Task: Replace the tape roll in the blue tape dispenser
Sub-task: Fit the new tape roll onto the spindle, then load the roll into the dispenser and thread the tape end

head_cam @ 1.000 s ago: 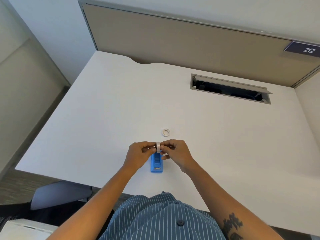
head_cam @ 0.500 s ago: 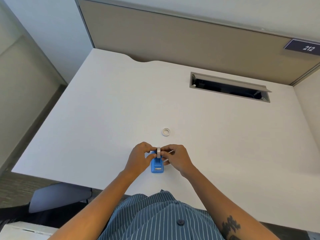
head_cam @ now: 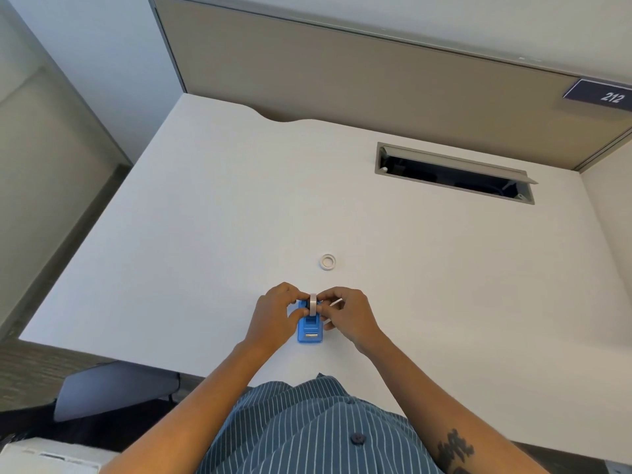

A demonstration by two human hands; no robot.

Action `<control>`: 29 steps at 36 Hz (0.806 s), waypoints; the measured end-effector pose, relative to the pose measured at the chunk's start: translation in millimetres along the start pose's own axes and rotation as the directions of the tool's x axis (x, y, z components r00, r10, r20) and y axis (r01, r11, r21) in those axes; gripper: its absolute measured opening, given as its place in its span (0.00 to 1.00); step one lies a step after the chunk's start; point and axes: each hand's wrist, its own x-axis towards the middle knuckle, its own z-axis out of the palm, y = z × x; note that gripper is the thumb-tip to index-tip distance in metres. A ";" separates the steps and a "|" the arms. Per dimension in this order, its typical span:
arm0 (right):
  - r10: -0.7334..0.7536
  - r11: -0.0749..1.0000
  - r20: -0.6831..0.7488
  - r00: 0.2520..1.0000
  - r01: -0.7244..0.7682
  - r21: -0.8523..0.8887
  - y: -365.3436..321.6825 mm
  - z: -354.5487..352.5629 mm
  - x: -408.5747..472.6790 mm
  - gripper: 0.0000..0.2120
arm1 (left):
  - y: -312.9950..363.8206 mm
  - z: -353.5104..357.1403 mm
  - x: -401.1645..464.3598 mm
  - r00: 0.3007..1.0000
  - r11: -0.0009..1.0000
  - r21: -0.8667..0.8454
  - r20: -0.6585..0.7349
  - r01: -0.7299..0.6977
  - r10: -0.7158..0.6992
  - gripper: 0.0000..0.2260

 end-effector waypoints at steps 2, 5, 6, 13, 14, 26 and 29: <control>0.003 1.000 -0.001 1.000 -0.003 -0.006 0.0 0.4 -0.3 0.06 | -0.2 -0.1 -0.6 1.000 1.000 0.014 0.007 -0.011 0.011 0.10; 0.002 1.000 -0.001 1.000 -0.002 -0.003 -0.1 0.1 -1.3 0.07 | -0.1 -0.8 -1.9 0.999 0.999 0.031 0.015 -0.034 0.033 0.11; 0.001 1.000 0.000 1.000 -0.001 -0.003 -0.2 0.0 -1.5 0.07 | -0.3 -0.9 -2.3 0.999 0.999 0.037 0.013 -0.040 0.039 0.11; 0.000 1.000 -0.002 1.000 0.000 -0.017 -3.3 0.1 -2.0 0.09 | 0.8 0.8 -5.5 1.000 0.997 0.073 0.003 -0.012 0.012 0.12; 0.001 1.000 -0.002 1.000 -0.001 -0.017 -3.8 0.1 -1.7 0.09 | 1.1 0.5 -5.9 1.000 0.997 0.075 0.006 -0.008 0.007 0.12; -0.051 0.998 0.028 0.998 0.051 -0.025 -2.8 -2.6 3.6 0.14 | 6.4 -2.1 -3.2 0.999 0.998 0.059 0.044 0.024 -0.026 0.13; -0.050 0.998 0.028 0.998 0.051 -0.027 -2.7 -3.0 3.1 0.14 | 5.8 -2.1 -3.5 0.998 0.998 0.064 0.063 0.021 -0.025 0.14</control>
